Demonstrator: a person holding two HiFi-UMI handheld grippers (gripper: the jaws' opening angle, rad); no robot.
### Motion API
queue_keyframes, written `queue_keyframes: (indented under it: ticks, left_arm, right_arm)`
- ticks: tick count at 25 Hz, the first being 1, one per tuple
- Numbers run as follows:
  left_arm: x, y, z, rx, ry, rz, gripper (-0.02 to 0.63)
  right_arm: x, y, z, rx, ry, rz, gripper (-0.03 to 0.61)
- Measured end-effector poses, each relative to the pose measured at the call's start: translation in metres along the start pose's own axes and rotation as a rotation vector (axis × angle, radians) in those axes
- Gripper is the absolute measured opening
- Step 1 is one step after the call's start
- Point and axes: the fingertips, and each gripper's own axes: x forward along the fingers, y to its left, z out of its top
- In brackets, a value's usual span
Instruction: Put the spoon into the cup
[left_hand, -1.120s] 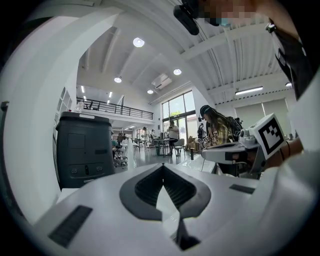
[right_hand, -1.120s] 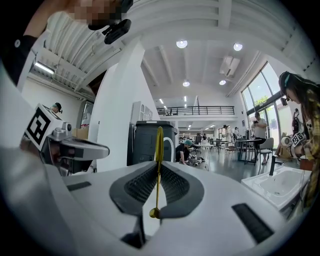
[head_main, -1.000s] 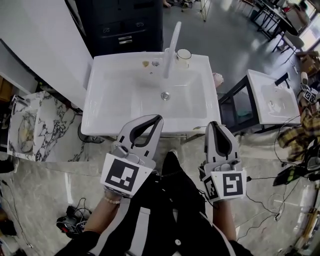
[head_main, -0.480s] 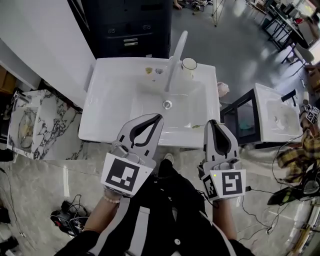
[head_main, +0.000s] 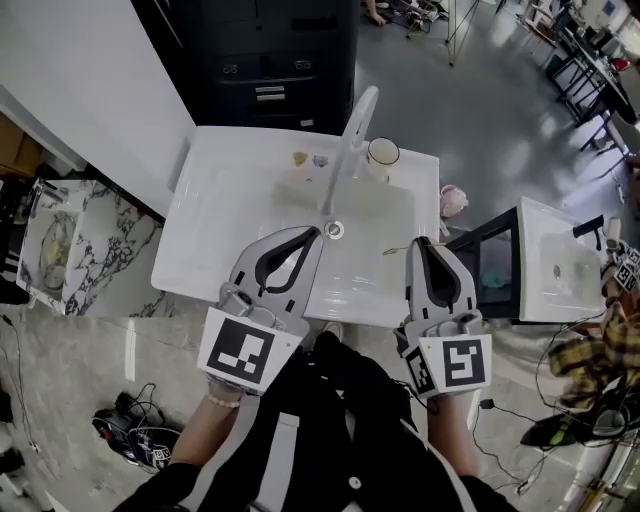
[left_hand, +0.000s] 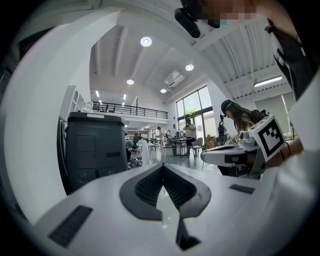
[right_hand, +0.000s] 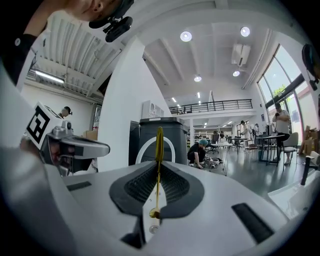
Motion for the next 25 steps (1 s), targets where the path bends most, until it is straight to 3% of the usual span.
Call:
queue_keyframes:
  ticks: [9,14,25]
  left_arm:
    - [0.03,0.016,-0.003,-0.03,0.012,0.114,-0.003]
    - [0.038,0.024,-0.008,-0.024,0.028,0.171,-0.003]
    - [0.048,0.035,-0.003,0.015,0.029,0.162,-0.003]
  right_arm:
    - [0.036,-0.026,0.001,0.044,-0.013,0.106,0.02]
    - [0.038,-0.041,0.0,0.057,-0.032,0.117,0.02]
    - [0.046,-0.045,0.003,0.039,-0.029,0.099,0.02]
